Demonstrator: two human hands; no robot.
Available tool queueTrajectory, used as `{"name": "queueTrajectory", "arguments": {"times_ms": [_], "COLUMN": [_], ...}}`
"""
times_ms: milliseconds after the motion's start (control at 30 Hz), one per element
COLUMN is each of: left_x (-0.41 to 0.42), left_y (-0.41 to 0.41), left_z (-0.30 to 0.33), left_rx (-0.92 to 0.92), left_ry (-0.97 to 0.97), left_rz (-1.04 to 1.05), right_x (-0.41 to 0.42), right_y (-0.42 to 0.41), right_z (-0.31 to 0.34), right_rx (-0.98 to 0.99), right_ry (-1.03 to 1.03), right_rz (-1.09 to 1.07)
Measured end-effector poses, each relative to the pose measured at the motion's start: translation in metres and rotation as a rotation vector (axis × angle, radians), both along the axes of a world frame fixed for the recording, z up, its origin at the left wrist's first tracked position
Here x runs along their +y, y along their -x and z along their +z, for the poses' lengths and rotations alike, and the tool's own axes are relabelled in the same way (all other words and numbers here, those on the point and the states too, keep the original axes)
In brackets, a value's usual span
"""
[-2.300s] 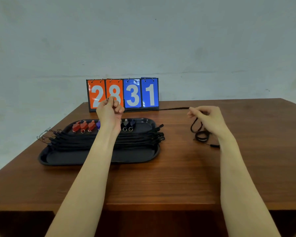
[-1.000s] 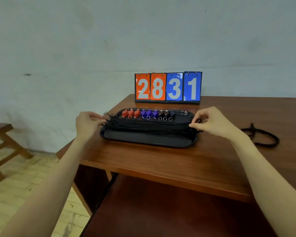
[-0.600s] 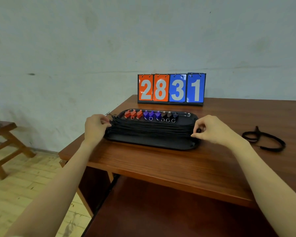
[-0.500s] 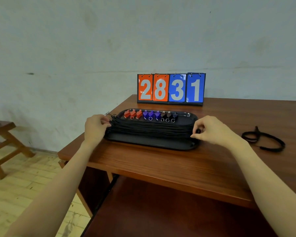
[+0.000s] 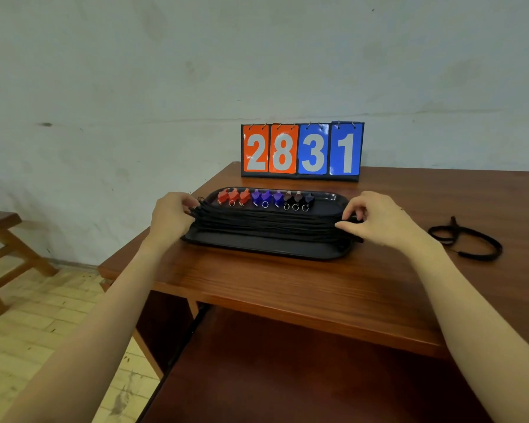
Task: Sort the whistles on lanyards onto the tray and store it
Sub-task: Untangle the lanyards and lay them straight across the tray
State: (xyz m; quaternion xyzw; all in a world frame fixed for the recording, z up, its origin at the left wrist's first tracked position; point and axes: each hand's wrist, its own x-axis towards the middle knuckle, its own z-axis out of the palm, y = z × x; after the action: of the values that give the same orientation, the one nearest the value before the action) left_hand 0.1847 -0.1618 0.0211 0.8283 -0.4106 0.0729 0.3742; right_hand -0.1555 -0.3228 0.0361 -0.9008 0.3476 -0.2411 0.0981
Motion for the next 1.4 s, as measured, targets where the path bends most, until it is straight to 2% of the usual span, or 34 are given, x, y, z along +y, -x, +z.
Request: {"name": "queueTrajectory", "arguments": {"times_ms": [100,300,433,533,700,800,900,1100,1200,1300,1400], "left_x": [-0.004,-0.008,-0.018,-0.038,-0.080,-0.108,-0.134,-0.155,-0.156,-0.155,-0.152], "left_y": [0.000,0.003,0.037,0.071,0.129,0.166,0.198,0.229,0.224,0.215,0.211], "left_z": [0.003,0.005,0.008,0.008,0.011,0.019,0.024,0.015,0.007,0.004,0.004], "left_rx": [-0.027,-0.062,-0.159,-0.210,-0.248,-0.243,-0.266,-0.244,-0.243,-0.227,-0.213], "left_ry": [-0.032,0.045,0.089,0.100,0.119,0.103,0.063,0.060,0.048,0.053,0.073], "left_rz": [0.032,0.054,-0.055,-0.165,-0.413,-0.585,-0.668,-0.739,-0.755,-0.761,-0.756], "right_x": [0.000,0.000,-0.007,-0.018,-0.047,-0.054,-0.055,-0.059,-0.061,-0.068,-0.061], "right_y": [0.000,0.002,0.005,0.017,0.057,0.073,0.081,0.086,0.089,0.092,0.092], "right_z": [-0.001,0.000,0.001,0.003,-0.001,-0.008,-0.012,-0.021,-0.021,-0.019,-0.006], "right_rx": [-0.001,-0.019,-0.108,-0.239,-0.376,-0.353,-0.264,-0.199,-0.247,-0.506,-0.957], "right_ry": [-0.001,-0.006,-0.047,-0.094,-0.210,-0.264,-0.347,-0.393,-0.399,-0.478,-0.646], "right_rz": [-0.004,0.003,-0.072,-0.269,-0.764,-0.996,-1.095,-1.117,-1.087,-0.905,-0.664]}}
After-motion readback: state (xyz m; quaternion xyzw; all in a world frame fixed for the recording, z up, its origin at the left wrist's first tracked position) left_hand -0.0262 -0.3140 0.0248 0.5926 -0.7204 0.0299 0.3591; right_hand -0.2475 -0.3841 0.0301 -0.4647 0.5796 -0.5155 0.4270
